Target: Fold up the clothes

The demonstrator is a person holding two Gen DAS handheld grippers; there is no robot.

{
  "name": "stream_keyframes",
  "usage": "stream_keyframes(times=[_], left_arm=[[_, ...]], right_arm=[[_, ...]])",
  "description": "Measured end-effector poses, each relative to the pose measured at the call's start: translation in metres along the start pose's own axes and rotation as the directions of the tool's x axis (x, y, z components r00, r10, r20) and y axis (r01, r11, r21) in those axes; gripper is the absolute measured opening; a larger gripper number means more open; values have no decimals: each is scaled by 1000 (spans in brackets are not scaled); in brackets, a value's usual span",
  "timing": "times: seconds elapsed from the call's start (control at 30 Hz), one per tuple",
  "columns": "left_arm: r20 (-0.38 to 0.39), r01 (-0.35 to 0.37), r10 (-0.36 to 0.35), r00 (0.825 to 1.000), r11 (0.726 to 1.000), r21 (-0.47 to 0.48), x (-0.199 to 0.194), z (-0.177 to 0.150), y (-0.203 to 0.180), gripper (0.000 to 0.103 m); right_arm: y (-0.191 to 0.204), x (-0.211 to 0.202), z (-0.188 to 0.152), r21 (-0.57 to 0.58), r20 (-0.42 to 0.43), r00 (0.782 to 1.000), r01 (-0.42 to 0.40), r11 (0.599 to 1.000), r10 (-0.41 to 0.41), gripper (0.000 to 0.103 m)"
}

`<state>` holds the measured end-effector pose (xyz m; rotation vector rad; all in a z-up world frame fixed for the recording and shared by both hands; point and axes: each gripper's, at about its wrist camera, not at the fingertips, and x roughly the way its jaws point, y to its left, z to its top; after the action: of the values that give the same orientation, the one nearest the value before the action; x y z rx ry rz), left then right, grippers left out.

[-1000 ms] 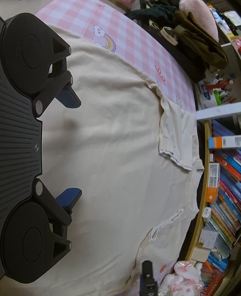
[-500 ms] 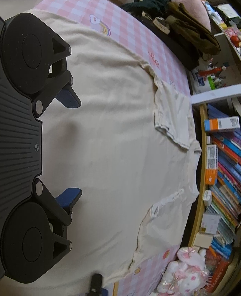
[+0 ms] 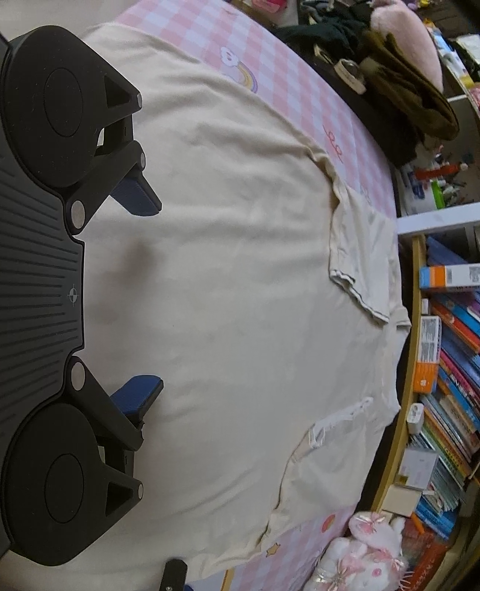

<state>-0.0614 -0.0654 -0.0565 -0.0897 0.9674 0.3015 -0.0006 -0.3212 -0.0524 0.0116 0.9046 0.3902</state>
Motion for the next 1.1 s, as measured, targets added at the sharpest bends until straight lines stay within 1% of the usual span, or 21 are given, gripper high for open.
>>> stream_keyframes(times=[0.1,0.17,0.23,0.3,0.33,0.37,0.53,0.73,0.83,0.9,0.93,1.1], left_arm=[[-6,-12,12,1000,1000,-9,-1,-3,1,95],[-7,-19,19,1000,1000,-15,-3,-4,2,95],[-7,-27,27,1000,999,-20,-5,-5,4,95],[-6,-36,35,999,999,-29,-6,-6,6,95],[-6,-39,39,999,999,-34,-6,-7,7,95],[-6,-42,42,999,998,-38,-6,-7,8,95],[-3,-46,45,999,998,-39,-6,-6,9,95],[-2,-36,36,999,999,-24,-7,-7,9,95],[4,-37,37,999,999,-28,-6,-6,12,95],[9,-33,34,999,999,-26,-5,-4,14,95],[12,-30,30,999,999,-24,-4,-2,15,95],[47,-23,23,999,1000,5,-3,6,23,95]], right_arm=[[-1,1,-1,-8,-2,1000,-4,1000,4,60],[-1,1,-1,-16,0,1000,-22,1000,22,51],[1,2,0,-22,-2,999,-51,998,51,43],[3,3,0,-30,-6,997,-79,996,79,33],[4,4,1,-34,-8,996,-93,995,93,19],[4,5,1,-36,-10,996,-93,995,93,4],[-6,4,0,2,-1,997,-71,997,71,4],[-11,3,-2,52,-2,994,-106,993,106,5],[-14,0,-4,90,-1,992,-122,988,123,12],[-15,-2,-6,106,2,992,-126,986,127,19],[-15,-3,-7,114,4,992,-128,985,128,25],[-12,-11,-12,138,8,993,-116,984,116,34]])
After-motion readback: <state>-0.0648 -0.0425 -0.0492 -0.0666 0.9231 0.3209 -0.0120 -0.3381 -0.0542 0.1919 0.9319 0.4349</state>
